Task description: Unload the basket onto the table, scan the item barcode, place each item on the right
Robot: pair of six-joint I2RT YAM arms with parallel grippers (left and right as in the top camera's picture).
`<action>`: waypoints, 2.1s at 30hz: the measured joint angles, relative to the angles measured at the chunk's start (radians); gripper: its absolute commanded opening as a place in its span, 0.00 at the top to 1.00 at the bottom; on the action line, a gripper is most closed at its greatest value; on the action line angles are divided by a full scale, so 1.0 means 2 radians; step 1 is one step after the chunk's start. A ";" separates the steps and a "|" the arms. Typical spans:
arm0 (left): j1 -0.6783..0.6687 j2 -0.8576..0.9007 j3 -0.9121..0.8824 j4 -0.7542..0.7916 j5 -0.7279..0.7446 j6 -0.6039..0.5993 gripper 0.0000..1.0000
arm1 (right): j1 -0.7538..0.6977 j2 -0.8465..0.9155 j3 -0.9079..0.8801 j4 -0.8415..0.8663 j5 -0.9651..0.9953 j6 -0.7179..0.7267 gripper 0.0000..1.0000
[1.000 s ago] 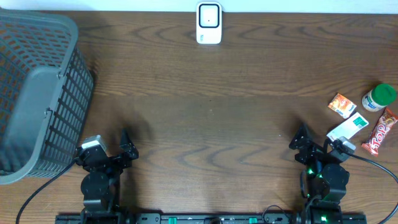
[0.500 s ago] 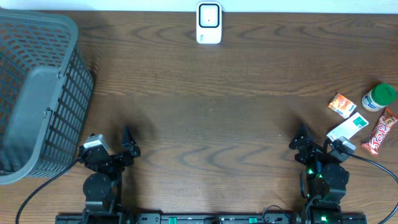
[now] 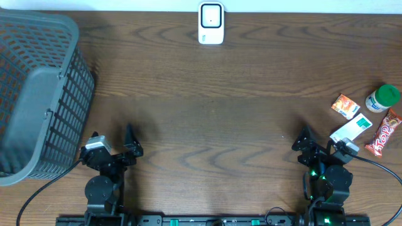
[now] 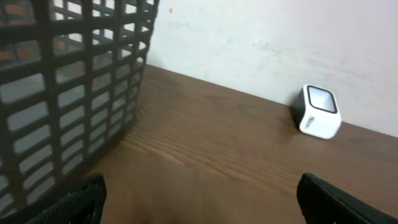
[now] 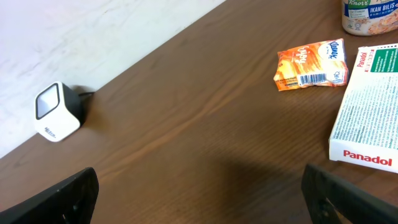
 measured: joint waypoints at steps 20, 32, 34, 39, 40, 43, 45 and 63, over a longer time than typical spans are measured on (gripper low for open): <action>0.000 0.000 0.000 0.000 0.012 0.000 0.02 | 0.000 -0.001 0.000 0.000 0.000 0.000 0.01; 0.000 0.000 0.000 -0.001 0.013 0.000 0.02 | 0.020 -0.110 0.000 0.008 0.000 -0.061 0.01; 0.000 0.000 0.000 -0.001 0.013 0.000 0.02 | 0.023 -0.112 0.000 0.005 -0.001 -0.073 0.01; 0.000 0.000 0.000 -0.001 0.013 0.000 0.02 | 0.034 -0.112 0.000 -0.002 -0.011 -0.130 0.01; 0.000 0.000 0.000 -0.001 0.013 0.000 0.02 | 0.034 -0.112 0.000 -0.002 -0.013 -0.138 0.01; 0.000 0.000 0.000 -0.001 0.013 0.000 0.02 | 0.034 -0.112 0.000 -0.003 -0.020 -0.148 0.01; 0.000 0.000 0.000 -0.001 0.013 0.000 0.02 | 0.034 -0.112 0.000 -0.004 -0.023 -0.152 0.01; 0.000 0.000 0.000 -0.001 0.013 0.000 0.02 | 0.034 -0.112 0.000 -0.004 -0.031 -0.215 0.01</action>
